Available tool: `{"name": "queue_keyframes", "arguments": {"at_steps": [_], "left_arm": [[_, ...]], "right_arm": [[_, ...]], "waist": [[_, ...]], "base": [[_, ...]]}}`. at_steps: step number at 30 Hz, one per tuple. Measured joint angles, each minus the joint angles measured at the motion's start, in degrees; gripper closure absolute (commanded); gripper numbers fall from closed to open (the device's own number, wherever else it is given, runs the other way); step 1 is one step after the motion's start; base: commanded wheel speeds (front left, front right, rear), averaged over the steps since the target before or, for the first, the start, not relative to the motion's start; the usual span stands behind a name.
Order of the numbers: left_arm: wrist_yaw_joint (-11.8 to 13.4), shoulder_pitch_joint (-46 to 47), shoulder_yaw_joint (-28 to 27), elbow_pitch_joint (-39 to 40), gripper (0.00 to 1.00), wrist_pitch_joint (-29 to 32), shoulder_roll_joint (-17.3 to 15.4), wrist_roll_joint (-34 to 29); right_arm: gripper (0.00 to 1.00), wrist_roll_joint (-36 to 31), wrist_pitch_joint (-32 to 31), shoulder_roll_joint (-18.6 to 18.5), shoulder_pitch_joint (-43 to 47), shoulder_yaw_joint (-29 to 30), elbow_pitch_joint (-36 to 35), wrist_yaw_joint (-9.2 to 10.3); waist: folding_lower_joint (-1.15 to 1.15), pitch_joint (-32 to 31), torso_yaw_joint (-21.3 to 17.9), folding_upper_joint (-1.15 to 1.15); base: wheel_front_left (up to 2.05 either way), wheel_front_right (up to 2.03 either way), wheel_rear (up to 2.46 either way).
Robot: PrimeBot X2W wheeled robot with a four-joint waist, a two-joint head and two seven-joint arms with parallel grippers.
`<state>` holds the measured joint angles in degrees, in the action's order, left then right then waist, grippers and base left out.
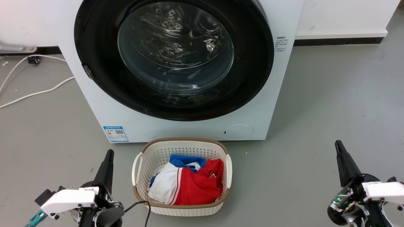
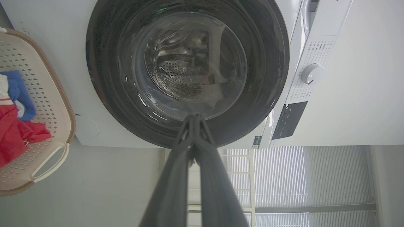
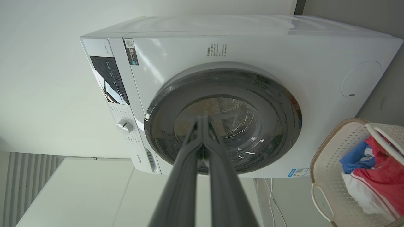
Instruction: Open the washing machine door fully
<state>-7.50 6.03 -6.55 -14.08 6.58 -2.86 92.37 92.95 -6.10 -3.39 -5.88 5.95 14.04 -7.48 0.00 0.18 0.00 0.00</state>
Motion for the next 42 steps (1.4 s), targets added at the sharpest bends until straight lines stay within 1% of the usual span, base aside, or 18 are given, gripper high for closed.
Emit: {"name": "queue_keyframes", "arguments": {"at_steps": [21,22,26,31,36,42], "left_arm": [[0.00,0.01,0.00,0.00,1.00,-0.01,0.00,0.00],[0.00,-0.07,0.01,-0.10,0.00,-0.01,0.02,0.00],[0.01,-1.85,0.29,-1.87,0.00,-0.21,0.26,-0.01],[0.01,-2.39,0.76,-0.96,0.00,-1.51,0.31,-0.92],[0.02,-2.57,0.27,-0.30,0.00,-2.90,0.30,-4.92],[1.48,-2.61,0.11,1.92,0.00,-4.45,0.29,-11.78]], "right_arm": [[1.00,-0.15,-0.08,0.10,-0.01,0.14,0.01,-0.01],[0.00,-0.15,-0.07,0.12,0.05,0.14,0.11,0.00],[0.00,-0.15,0.05,0.33,1.85,0.04,1.81,0.09],[0.00,-1.08,1.48,0.42,2.71,0.20,1.54,0.09],[0.00,-5.88,2.85,0.43,3.36,1.12,0.49,0.09],[0.00,-13.48,4.21,0.43,3.98,1.85,-1.83,0.09]], "waist": [[0.00,0.00,0.00,0.00],[0.00,0.00,0.00,0.00],[0.00,0.00,0.00,0.00],[0.00,0.03,0.00,0.00],[0.00,0.07,-0.01,0.00],[0.00,0.13,0.01,0.00]], "base": [[0.00,0.00,0.00],[0.00,0.00,0.00],[0.00,0.00,0.00],[0.00,0.00,0.00],[0.00,0.00,0.00],[0.00,0.00,0.00]]}}
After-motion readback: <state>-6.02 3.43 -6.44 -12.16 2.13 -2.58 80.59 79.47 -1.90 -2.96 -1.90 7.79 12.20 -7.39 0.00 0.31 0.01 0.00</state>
